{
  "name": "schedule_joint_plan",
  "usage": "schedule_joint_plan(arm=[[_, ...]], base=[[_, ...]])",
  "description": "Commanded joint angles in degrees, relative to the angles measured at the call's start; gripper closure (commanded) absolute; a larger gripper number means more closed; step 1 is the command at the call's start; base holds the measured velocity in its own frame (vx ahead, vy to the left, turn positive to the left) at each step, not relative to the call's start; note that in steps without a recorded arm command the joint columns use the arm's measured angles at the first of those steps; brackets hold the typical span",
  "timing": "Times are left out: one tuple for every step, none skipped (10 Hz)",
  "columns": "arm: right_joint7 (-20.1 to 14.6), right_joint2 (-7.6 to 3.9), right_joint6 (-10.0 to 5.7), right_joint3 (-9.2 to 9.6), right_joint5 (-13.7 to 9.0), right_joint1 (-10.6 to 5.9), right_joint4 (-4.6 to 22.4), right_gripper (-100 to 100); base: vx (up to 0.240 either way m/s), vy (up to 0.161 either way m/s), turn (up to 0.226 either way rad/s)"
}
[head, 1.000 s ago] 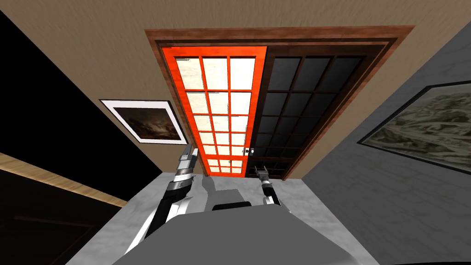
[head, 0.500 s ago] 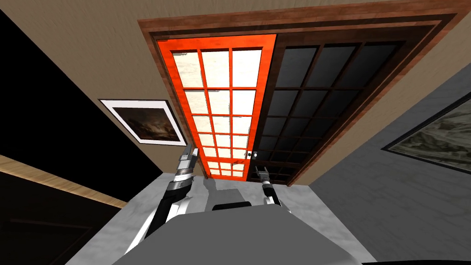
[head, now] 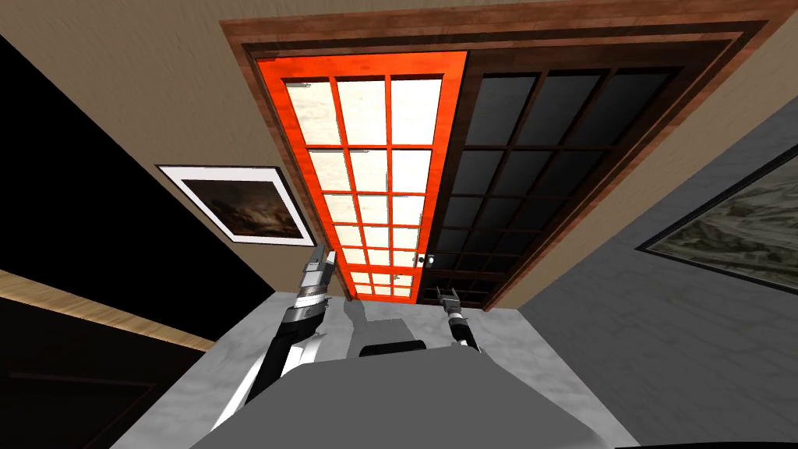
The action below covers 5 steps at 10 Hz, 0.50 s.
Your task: Pull the door open
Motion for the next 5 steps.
schedule_joint_plan(arm=[[0.1,-0.72,0.74,-0.56,-0.4,1.68,-0.6,-100],[0.1,-0.96,0.74,-0.79,-0.5,2.19,-0.2,-100],[0.0,-1.22,0.75,-1.05,-0.7,2.72,0.1,-100],[0.0,-1.48,0.75,-1.31,-0.8,3.24,0.5,-100],[-0.1,-2.13,0.76,-1.97,-1.2,4.5,1.5,-100]], base=[[-0.142,-0.009,-0.057],[-0.121,-0.011,-0.043],[-0.117,-0.003,-0.033],[-0.092,-0.008,-0.036],[-0.073,-0.011,-0.063]])
